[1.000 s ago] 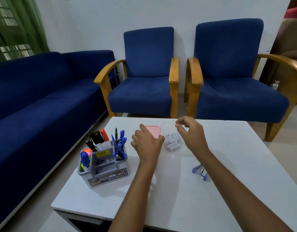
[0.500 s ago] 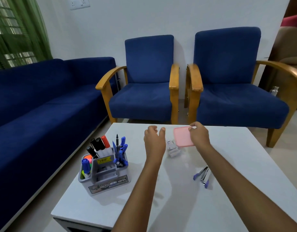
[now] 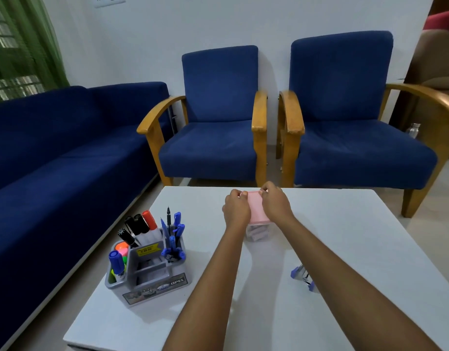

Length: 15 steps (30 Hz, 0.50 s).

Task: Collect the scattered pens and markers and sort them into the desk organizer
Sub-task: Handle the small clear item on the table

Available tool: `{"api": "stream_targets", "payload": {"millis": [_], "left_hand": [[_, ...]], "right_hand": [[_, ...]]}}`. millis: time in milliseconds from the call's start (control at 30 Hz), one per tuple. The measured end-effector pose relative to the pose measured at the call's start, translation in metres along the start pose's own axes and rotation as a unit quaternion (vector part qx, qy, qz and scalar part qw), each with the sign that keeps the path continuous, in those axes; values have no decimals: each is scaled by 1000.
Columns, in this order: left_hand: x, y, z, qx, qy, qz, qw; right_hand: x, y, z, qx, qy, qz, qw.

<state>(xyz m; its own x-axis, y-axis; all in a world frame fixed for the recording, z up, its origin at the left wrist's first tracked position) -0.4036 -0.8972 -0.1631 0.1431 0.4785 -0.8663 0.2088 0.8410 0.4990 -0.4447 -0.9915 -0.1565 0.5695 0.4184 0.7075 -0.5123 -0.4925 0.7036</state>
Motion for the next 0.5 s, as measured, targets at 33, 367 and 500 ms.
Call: {"api": "stream_targets", "payload": {"millis": [33,367,500], "left_hand": [[1,-1,3,-1,-5,10,1000],[-9,2,11,-52,-168,210,962],[-15,5,3,-67,-207,227,949]], "right_hand": [[0,1,2,8,-1,3,1000],[-6,-6,9,-37,-68,-1,997],[-4,0,1,-43,-51,28,997]]}}
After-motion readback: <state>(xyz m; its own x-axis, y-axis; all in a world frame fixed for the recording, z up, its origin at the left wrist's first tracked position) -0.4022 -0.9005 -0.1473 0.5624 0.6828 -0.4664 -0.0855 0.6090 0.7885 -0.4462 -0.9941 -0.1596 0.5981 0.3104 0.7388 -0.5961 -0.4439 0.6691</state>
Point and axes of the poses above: each hand's wrist, its own z-axis towards the middle knuckle, its own y-axis out of the back of the hand, x = y × z, the point moved 3 cm from there along z, towards the middle knuckle, and after that the axes turned 10 degrees about -y, right-handed, at the moved point
